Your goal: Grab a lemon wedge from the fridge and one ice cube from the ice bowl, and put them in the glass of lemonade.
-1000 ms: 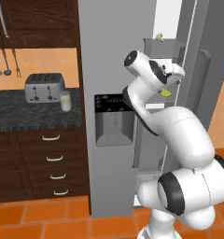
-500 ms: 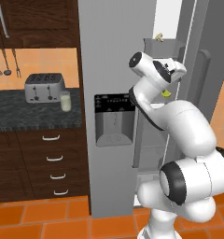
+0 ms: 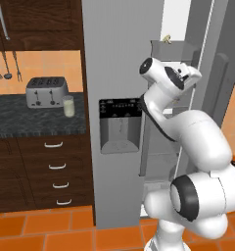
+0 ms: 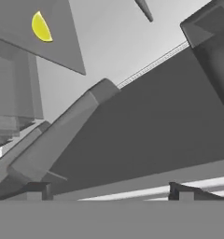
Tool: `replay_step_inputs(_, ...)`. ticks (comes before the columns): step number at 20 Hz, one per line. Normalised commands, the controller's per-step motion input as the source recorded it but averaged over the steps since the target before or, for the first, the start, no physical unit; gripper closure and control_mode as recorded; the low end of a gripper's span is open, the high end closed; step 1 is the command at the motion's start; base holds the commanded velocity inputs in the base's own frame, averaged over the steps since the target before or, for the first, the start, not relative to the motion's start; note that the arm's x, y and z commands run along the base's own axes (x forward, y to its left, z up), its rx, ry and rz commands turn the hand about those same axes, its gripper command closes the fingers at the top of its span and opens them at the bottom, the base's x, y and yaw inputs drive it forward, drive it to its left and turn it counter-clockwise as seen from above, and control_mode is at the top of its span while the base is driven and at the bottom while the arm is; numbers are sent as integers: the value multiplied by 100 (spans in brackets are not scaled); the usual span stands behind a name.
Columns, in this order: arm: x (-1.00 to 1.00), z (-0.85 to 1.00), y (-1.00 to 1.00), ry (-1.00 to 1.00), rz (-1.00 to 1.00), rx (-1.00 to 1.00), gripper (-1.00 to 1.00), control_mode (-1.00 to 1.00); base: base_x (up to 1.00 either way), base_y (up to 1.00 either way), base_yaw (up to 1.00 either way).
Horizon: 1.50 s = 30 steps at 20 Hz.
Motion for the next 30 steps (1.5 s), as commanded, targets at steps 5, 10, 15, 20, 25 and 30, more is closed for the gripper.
replay_step_inputs(5, -58, -6, -71, 0, -6, 0, -100, -100, 0, 0, 0)
replay_step_inputs(10, -70, -2, -79, 0, -9, 0, -100, -100, 0, 0, 0)
replay_step_inputs(15, -61, 0, -97, 0, -5, 0, -100, -100, 0, 0, 0)
replay_step_inputs(20, -61, 0, -100, 0, -3, 0, -100, -100, 0, 0, 0)
replay_step_inputs(25, -54, -1, -100, 0, -1, 0, -100, -100, 0, 0, 0)
replay_step_inputs(30, -47, -1, -89, 0, 0, 0, -100, -100, 0, 0, 0)
